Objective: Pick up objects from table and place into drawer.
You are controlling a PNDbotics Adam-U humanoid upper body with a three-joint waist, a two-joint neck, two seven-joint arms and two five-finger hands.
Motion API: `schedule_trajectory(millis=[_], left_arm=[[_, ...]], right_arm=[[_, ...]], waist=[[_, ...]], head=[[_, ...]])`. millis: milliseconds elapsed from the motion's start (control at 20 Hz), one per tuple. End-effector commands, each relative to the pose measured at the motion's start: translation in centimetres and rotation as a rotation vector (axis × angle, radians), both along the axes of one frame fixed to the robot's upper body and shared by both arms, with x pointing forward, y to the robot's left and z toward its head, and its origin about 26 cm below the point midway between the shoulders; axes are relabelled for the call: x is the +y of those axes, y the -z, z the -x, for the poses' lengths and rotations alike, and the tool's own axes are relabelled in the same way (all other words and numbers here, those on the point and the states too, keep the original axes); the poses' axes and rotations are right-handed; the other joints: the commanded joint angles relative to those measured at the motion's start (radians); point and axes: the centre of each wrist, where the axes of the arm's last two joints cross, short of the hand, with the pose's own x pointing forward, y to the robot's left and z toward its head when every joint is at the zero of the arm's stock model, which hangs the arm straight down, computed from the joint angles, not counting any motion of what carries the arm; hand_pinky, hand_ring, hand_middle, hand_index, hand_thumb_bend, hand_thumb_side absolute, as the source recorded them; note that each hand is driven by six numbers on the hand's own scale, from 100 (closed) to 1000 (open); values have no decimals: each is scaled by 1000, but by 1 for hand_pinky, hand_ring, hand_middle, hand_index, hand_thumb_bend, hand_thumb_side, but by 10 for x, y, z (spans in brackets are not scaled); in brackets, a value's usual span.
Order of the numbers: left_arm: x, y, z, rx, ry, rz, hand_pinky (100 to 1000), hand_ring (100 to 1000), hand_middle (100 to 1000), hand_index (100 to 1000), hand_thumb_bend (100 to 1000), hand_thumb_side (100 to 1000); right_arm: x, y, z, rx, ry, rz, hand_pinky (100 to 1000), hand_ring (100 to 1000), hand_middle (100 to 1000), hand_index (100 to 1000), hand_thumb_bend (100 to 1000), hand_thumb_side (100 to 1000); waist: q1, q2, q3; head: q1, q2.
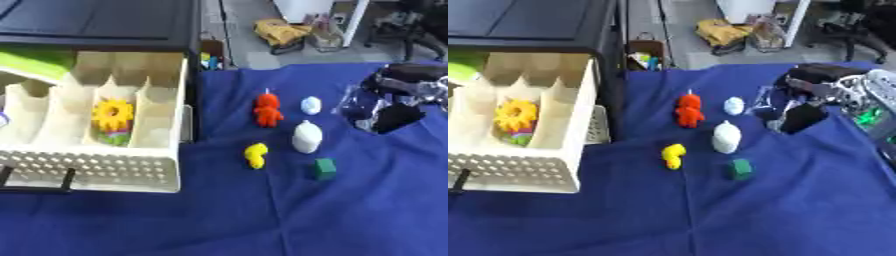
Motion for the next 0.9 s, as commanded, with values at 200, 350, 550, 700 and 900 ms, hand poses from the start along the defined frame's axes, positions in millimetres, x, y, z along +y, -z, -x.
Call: schedule_trajectory(millis=[200,350,550,700,900], left_arm=[[5,-7,2,-9,-5,-25,440,642,639,849,267,1000],[6,-6,3,-5,-4,-27,440,642,639,849,266,1000],[6,-6,3,1,-2,-28,440,642,639,849,266,1000],[6,-5,4,5,0,-28,440,642,639,849,266,1000],[6,-5,4,8,5,-28,440,642,639,849,267,1000]], right_arm=[[23,-48,22,-129,-113,-9,601,670,475,621,240,482],[42,-64,29,-180,-188,-8,602,669,469,617,235,495],[67,-81,32,-216,-279,-12,600,662,462,606,231,504],[87,-93,33,-246,-352,-30,597,654,455,600,231,512],[111,-107,32,-280,-432,-70,594,643,445,591,233,523]], waist=[[-7,-32,0],[-12,-38,3],[-16,-46,8],[-17,-52,15],[-19,-57,25]], head=[[5,7],[5,11],[6,14],[6,15],[4,16]])
